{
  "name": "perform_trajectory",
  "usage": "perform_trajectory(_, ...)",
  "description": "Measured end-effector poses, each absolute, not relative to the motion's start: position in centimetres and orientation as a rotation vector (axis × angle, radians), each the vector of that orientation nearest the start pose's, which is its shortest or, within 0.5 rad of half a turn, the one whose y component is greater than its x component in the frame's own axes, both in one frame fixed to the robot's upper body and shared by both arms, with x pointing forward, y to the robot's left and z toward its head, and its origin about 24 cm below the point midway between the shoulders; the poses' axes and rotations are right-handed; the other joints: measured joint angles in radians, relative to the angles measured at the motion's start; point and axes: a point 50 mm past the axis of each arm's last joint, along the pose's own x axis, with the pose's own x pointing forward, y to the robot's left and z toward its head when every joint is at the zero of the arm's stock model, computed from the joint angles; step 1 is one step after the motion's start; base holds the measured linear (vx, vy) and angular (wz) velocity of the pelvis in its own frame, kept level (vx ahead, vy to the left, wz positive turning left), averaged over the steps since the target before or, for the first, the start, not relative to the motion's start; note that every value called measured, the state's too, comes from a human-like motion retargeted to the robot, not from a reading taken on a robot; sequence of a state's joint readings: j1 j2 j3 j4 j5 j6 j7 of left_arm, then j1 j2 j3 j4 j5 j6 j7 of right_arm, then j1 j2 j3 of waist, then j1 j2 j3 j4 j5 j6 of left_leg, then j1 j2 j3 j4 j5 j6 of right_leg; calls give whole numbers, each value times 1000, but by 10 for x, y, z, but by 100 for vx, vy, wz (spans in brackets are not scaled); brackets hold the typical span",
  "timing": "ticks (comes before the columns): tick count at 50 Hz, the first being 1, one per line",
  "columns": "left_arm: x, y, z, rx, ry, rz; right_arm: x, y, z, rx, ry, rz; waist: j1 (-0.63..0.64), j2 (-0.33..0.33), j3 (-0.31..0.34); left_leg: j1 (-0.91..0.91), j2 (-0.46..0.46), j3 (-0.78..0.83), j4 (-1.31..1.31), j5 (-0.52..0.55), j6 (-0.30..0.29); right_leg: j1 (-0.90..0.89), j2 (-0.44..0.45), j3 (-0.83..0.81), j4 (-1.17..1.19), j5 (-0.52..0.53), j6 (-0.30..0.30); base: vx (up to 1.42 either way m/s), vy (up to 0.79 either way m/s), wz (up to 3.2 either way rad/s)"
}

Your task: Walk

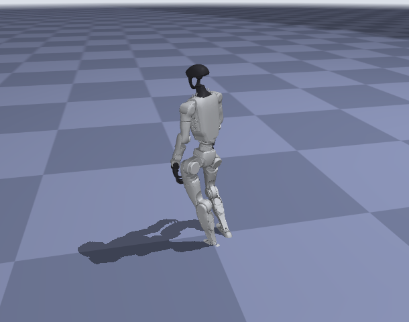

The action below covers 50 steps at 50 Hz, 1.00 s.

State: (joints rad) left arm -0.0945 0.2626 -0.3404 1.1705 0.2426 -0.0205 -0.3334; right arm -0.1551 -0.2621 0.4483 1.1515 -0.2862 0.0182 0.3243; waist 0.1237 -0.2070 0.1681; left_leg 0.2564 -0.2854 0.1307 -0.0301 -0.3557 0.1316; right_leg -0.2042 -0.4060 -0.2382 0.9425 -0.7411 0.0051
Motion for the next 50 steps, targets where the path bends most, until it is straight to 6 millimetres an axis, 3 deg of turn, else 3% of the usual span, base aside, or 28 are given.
perform_trajectory(3,142,203,-149,477,1132,-568,154,-192,-147,-608,1126,658,-6,-49,22,8,-60,-13,-6,8,9,-65,-78,51,128,-7,-5,0,0,0)
perform_trajectory(6,153,202,-145,472,1097,-553,156,-190,-146,-589,1116,651,-20,-78,36,22,-98,-25,-11,11,14,-122,-147,74,266,-4,-46,0,0,0)
perform_trajectory(10,162,202,-141,458,1072,-529,155,-187,-147,-560,1116,643,-52,-99,50,47,-129,-42,-15,12,15,-191,-176,119,423,-18,-99,0,0,0)
perform_trajectory(16,172,210,-136,419,1047,-443,154,-186,-148,-529,1114,630,-106,-91,39,52,-115,-42,-7,-11,9,-294,-89,145,435,-28,-100,5,5,7)
perform_trajectory(25,169,210,-137,386,1015,-367,137,-197,-152,-489,1158,579,-139,-10,-50,-33,-20,-27,9,-50,-1,-410,126,85,7,66,-10,8,5,9)
perform_trajectory(30,159,211,-141,398,1040,-377,119,-200,-157,-456,1203,564,-115,-24,-49,-19,-41,-32,1,-36,2,-458,129,95,-72,74,32,5,0,3)
perform_trajectory(38,122,213,-155,388,1175,-444,100,-203,-162,-393,1260,543,-69,-20,-76,-12,-44,-77,2,-49,23,-465,123,54,-118,109,30,14,-5,9)
perform_trajectory(45,89,216,-164,337,1293,-470,99,-199,-163,-342,1251,511,-30,-17,-91,-3,-36,-123,58,-80,32,-434,105,20,-116,135,23,22,-8,14)
perform_trajectory(50,82,217,-165,303,1318,-448,106,-197,-161,-311,1213,461,-14,-11,-106,-18,-16,-145,165,-113,16,-395,112,5,-118,146,18,28,-10,14)
